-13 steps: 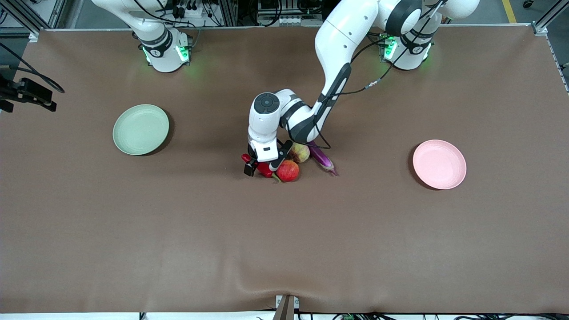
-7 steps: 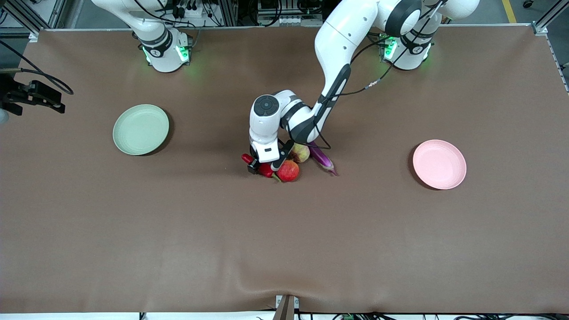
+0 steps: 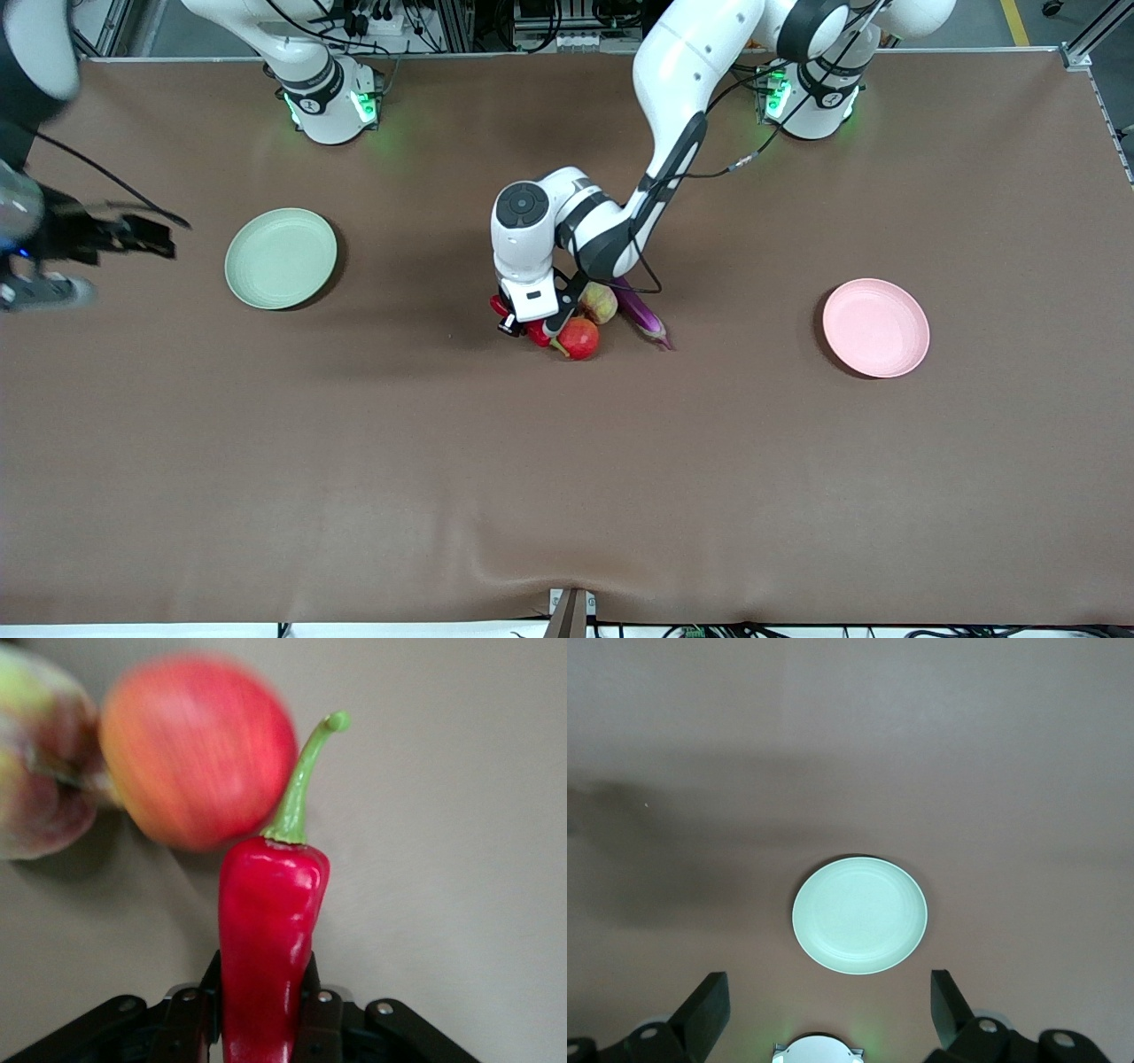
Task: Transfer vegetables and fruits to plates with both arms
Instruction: 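Carry the chili with the left gripper while the right gripper nears the apple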
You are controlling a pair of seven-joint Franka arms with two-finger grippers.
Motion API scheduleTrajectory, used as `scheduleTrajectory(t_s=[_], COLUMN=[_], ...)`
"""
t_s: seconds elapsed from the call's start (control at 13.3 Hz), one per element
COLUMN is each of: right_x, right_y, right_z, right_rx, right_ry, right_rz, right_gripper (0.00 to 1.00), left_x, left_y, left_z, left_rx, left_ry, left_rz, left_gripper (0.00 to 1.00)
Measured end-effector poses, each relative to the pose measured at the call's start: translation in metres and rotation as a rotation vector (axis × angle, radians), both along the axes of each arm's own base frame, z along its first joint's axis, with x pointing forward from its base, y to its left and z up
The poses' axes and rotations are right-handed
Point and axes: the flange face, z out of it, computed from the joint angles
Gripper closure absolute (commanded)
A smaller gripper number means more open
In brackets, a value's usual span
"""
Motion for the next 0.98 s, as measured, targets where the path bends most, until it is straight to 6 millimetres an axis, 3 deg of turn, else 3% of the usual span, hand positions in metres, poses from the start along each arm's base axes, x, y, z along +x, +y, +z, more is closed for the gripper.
scheduleTrajectory(t_s=[0.08, 0.23, 0.3, 0.45, 0.6, 0.75, 0.98], right_x=[0.004, 0.006, 0.005, 0.006, 0.008, 0.017, 0.04], right_y=[0.001, 0.016, 0.034, 0.075, 0.113, 0.158, 0.237], right_z=[-0.01, -0.007, 0.0, 0.016, 0.021, 0.006, -0.069], right_rx=[0.001, 0.006, 0.024, 0.069, 0.105, 0.16, 0.206], right_ry=[0.014, 0.006, -0.01, -0.064, -0.115, -0.142, -0.137], right_rz=[0.002, 0.025, 0.039, -0.009, -0.05, -0.129, -0.298], right_gripper=[0.0, 0.0, 0.0, 0.0, 0.0, 0.0, 0.0], left_x=[0.017, 0.057, 0.076, 0.1, 0.107, 0.119, 0.148], left_y=[0.013, 0.053, 0.077, 0.123, 0.154, 0.179, 0.241], left_z=[0.03, 0.097, 0.13, 0.174, 0.19, 0.187, 0.165], left_rx=[-0.003, -0.03, -0.048, -0.032, 0.052, 0.105, 0.173], left_ry=[-0.016, -0.051, -0.065, -0.059, -0.052, -0.047, -0.005], left_rz=[0.03, 0.106, 0.147, 0.192, 0.206, 0.165, 0.013], left_gripper=[1.0, 1.0, 1.0, 1.0, 1.0, 1.0, 1.0])
